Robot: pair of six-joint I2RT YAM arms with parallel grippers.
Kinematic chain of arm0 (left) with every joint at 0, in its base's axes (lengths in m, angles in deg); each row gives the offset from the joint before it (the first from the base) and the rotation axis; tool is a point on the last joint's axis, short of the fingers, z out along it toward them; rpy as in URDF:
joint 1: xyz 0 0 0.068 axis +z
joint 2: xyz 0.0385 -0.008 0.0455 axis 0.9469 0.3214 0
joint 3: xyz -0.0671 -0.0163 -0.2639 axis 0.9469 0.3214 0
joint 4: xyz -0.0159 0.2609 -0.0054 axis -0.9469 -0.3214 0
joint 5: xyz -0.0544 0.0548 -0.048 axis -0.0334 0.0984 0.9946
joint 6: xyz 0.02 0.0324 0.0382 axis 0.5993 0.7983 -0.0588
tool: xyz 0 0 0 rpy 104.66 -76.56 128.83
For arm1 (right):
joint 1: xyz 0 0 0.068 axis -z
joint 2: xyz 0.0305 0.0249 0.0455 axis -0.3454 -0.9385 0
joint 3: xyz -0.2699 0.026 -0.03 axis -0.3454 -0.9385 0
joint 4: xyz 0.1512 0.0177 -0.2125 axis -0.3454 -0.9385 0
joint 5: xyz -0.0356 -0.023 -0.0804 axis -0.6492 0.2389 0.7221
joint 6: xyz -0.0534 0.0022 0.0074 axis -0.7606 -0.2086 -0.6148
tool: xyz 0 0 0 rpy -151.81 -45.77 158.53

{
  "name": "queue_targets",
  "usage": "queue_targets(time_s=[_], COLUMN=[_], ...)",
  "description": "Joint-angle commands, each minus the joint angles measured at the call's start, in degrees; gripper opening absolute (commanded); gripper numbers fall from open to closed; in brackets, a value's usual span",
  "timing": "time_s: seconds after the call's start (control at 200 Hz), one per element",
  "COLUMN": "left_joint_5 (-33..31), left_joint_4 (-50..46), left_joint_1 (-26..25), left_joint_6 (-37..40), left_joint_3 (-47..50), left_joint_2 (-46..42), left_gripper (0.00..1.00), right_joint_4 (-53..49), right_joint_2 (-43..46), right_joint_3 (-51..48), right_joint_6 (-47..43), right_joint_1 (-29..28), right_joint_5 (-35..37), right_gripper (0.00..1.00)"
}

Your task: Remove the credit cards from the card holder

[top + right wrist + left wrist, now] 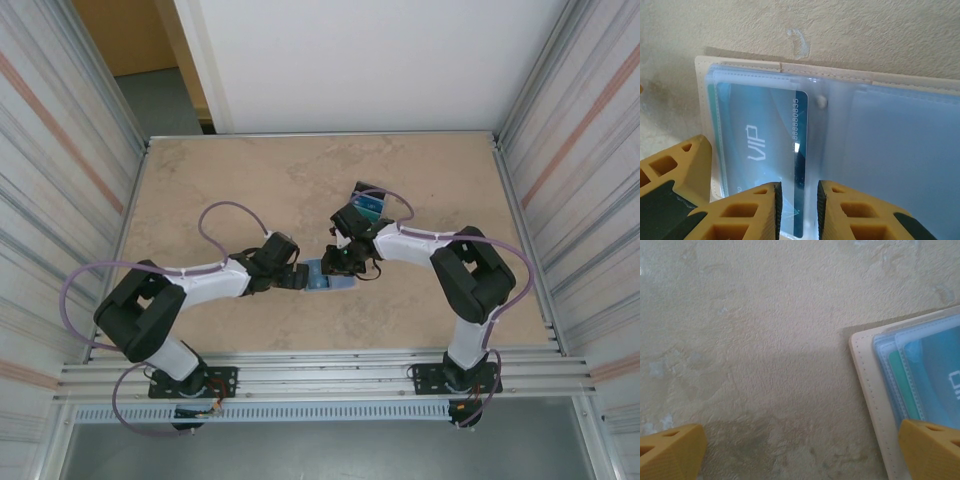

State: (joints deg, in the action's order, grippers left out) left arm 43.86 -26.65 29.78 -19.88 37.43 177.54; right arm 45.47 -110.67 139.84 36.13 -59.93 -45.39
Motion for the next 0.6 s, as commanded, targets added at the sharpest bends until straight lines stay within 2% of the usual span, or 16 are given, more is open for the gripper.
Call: queue_targets(time_s=[0.0,0.596], left_joint_5=[-1.10,-1.81], left_joint_4=[-2.33,-3.25], left_joint_1=[-0.54,-0.89], left_joint_6=[1.36,1.44], left_joint_3=[-1.70,-2.05], left_joint_2=[1.07,1.93], left_gripper=[0.99,0.99], right_joint_4=[0.84,4.38], right_joint_2=[-1.17,-2.61], right_joint_3=[0.11,-1.93], right_joint_6=[1.28,2.90], right_joint_1=[0.35,1.40], right_joint_5=[-1.67,-4.66], right_gripper=[0.27,0.27])
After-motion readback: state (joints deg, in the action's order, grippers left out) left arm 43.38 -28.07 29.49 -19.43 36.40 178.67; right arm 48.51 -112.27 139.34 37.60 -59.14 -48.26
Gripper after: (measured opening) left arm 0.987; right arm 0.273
